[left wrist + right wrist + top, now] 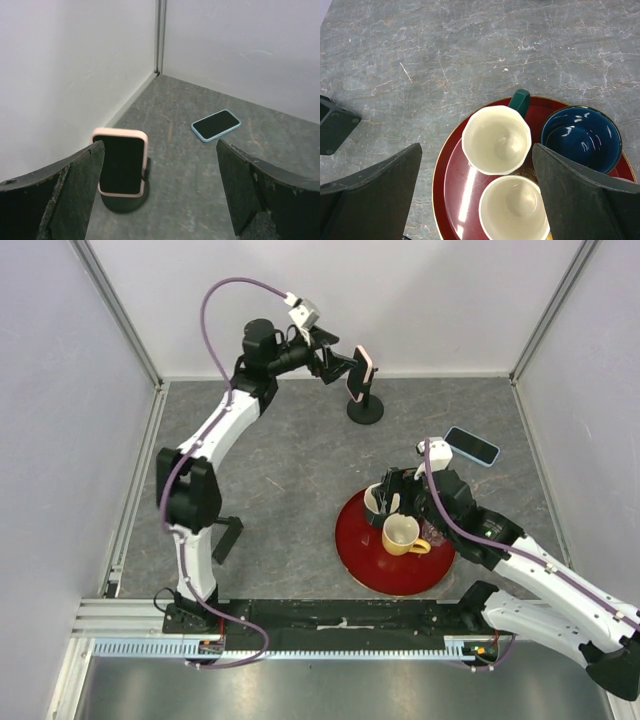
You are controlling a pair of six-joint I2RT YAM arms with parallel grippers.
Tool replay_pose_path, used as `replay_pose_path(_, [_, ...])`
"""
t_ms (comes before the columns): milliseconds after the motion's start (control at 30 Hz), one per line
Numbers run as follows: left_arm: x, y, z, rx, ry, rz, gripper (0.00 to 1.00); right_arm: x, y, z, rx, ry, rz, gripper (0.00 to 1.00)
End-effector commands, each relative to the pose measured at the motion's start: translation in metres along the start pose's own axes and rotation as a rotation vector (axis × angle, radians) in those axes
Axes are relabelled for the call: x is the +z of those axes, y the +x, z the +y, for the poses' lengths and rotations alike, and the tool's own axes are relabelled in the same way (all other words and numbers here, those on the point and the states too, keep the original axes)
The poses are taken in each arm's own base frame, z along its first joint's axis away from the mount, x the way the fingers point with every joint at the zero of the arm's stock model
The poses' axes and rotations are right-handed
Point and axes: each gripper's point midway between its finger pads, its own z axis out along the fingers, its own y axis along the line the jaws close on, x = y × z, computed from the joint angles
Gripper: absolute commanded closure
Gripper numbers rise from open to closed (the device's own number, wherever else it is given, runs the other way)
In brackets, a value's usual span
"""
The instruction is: Place the phone on the phone stand
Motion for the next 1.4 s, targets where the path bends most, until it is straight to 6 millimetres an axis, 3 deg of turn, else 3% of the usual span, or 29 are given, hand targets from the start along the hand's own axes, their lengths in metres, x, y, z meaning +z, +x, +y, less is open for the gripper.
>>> replay_pose_path(0, [-0.059,-0.115,-0.046,0.013,-0.111,-0.222,0.02,-0.007,-0.018,0.010,0.003,-0.038,-0.036,0.02])
replay_pose_path(33, [-0.066,-0.091,-0.046,-0.086,-0.152,-0.173,0.04,-0.007,-0.017,0.011,-0.004,-0.047,-0.029,0.02])
replay_pose_path(67, [-0.075,-0.088,-0.038,-0.144,-0.245,-0.170,0.06,-0.008,-0.016,0.012,-0.011,-0.053,-0.027,0.02])
replay_pose_path(100, [-0.091,-0.102,-0.045,-0.183,-0.297,-0.191,0.08,-0.008,-0.015,0.012,-0.022,-0.058,-0.022,0.02])
replay_pose_path(133, [-0.100,-0.061,-0.042,-0.356,-0.382,-0.100,0.12,-0.009,-0.013,0.013,-0.029,-0.067,-0.018,0.02])
replay_pose_path(167, [-0.116,-0.046,-0.030,-0.429,-0.523,-0.079,0.12,-0.009,-0.013,0.013,-0.034,-0.073,-0.018,0.02])
replay_pose_path(233, [-0.146,-0.016,-0.033,-0.552,-0.677,0.019,0.14,-0.011,-0.011,0.013,-0.049,-0.081,-0.016,0.02])
replay_pose_path(267, [-0.169,0.015,-0.033,-0.606,-0.797,0.126,0.14,-0.012,-0.010,0.014,-0.053,-0.090,-0.014,0.02])
replay_pose_path(300, [-0.183,0.029,-0.038,-0.630,-0.852,0.183,0.14,-0.013,-0.011,0.014,-0.056,-0.096,-0.018,0.02])
replay_pose_path(333, [-0.202,0.031,-0.047,-0.637,-0.893,0.208,0.14,-0.014,-0.010,0.014,-0.064,-0.102,-0.017,0.02])
replay_pose_path(400, [-0.250,0.063,-0.054,-0.633,-1.074,0.318,0.14,-0.016,-0.011,0.015,-0.067,-0.113,-0.020,0.02])
replay_pose_path(433, [-0.270,0.068,-0.057,-0.637,-1.140,0.328,0.11,-0.017,-0.011,0.016,-0.074,-0.118,-0.020,0.02])
replay_pose_path(467, [-0.298,0.054,-0.063,-0.615,-1.230,0.277,0.10,-0.017,-0.011,0.017,-0.077,-0.123,-0.020,0.02])
replay_pose_path(500, [-0.320,0.077,-0.074,-0.637,-1.285,0.330,0.09,-0.017,-0.009,0.017,-0.082,-0.128,-0.014,0.02])
replay_pose_path(533, [-0.335,0.081,-0.078,-0.661,-1.327,0.315,0.08,-0.016,-0.009,0.018,-0.086,-0.132,-0.011,0.02])
replay_pose_path(567, [-0.349,0.070,-0.089,-0.663,-1.339,0.258,0.07,-0.016,-0.009,0.019,-0.091,-0.140,-0.011,0.02])
replay_pose_path(600, [-0.364,0.092,-0.101,-0.703,-1.373,0.313,0.05,-0.015,-0.007,0.020,-0.093,-0.146,-0.002,0.02])
replay_pose_path(633, [-0.374,0.096,-0.106,-0.762,-1.409,0.277,0.04,-0.014,-0.006,0.022,-0.094,-0.152,0.000,0.02])
replay_pose_path(733, [-0.399,0.121,-0.126,-0.899,-1.487,0.288,0.03,-0.014,-0.005,0.026,-0.090,-0.172,0.003,0.02])
replay_pose_path(867, [-0.428,0.148,-0.131,-1.031,-1.674,0.303,0.03,-0.017,-0.005,0.031,-0.078,-0.201,0.007,0.02])
replay_pose_path(1033, [-0.431,0.178,-0.127,-1.205,-1.808,0.350,0.03,-0.023,-0.005,0.033,-0.068,-0.219,0.013,0.02])
replay_pose_path(1100, [-0.439,0.191,-0.137,-1.267,-1.884,0.421,0.05,-0.025,-0.006,0.032,-0.066,-0.217,0.008,0.02])
replay_pose_path(1167, [-0.443,0.209,-0.144,-1.346,-1.952,0.498,0.09,-0.027,-0.007,0.030,-0.065,-0.211,0.003,0.02])
replay_pose_path(1367, [-0.450,0.235,-0.148,-1.398,-2.036,0.550,0.27,-0.027,-0.009,0.028,-0.059,-0.196,-0.001,0.02])
